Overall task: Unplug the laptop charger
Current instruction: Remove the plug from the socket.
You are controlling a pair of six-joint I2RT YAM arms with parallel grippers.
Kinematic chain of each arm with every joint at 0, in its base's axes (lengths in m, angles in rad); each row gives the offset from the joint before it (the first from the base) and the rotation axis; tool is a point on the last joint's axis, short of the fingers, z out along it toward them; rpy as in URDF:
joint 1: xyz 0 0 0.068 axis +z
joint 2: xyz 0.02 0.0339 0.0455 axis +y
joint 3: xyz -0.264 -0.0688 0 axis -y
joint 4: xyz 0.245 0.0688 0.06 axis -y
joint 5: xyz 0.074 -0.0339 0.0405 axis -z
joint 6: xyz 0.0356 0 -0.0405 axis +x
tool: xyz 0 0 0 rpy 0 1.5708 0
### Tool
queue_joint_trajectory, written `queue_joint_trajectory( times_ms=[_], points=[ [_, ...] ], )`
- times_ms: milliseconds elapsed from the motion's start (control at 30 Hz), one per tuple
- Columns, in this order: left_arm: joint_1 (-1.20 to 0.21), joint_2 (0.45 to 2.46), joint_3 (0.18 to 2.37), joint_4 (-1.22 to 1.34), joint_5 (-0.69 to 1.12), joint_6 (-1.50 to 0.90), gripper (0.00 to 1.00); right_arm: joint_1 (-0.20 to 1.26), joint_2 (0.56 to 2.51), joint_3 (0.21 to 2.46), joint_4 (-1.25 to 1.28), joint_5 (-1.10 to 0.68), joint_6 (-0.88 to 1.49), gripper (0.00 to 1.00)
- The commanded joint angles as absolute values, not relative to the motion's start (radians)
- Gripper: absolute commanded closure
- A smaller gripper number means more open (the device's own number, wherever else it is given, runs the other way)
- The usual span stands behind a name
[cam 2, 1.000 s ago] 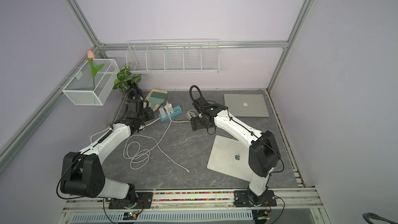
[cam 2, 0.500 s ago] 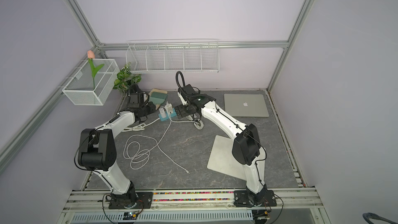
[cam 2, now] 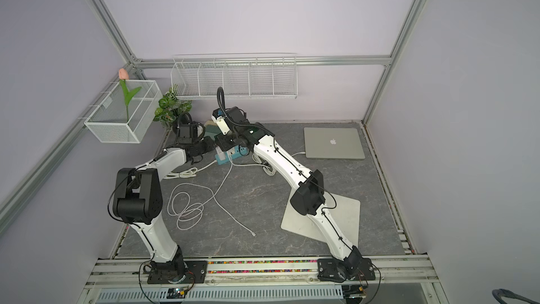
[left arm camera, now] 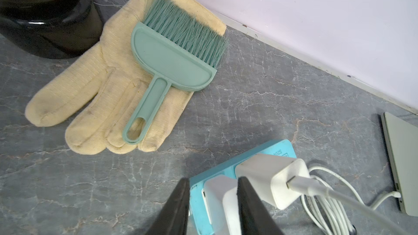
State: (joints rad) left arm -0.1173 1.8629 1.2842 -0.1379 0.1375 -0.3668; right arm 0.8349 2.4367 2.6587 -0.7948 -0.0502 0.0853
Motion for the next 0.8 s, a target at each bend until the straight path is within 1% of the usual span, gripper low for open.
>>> queue_joint_trajectory(
  times_ms=[0, 133, 433, 633, 733, 767],
  points=[
    [-0.108, 1.846, 1.253, -0.105, 0.155, -0.395, 0.61, 0.838, 2.484, 2.712, -0.794, -0.093, 0.064, 0.46],
    [-0.106, 1.853, 1.251, -0.115, 0.149, -0.392, 0.61, 0.844, 2.512, 2.714, -0.732, -0.09, 0.075, 0.49],
    [-0.105, 1.869, 1.258, -0.119, 0.18, -0.383, 0.61, 0.843, 2.607, 2.758, -0.707, -0.011, 0.04, 0.48],
    [-0.104, 1.879, 1.256, -0.116, 0.195, -0.381, 0.61, 0.838, 2.64, 2.764, -0.677, -0.021, 0.036, 0.47],
    [-0.105, 1.881, 1.257, -0.122, 0.2, -0.375, 0.61, 0.835, 2.65, 2.764, -0.676, -0.016, 0.034, 0.48],
    [-0.105, 1.879, 1.259, -0.123, 0.199, -0.372, 0.61, 0.833, 2.652, 2.764, -0.677, -0.011, 0.035, 0.5]
  ],
)
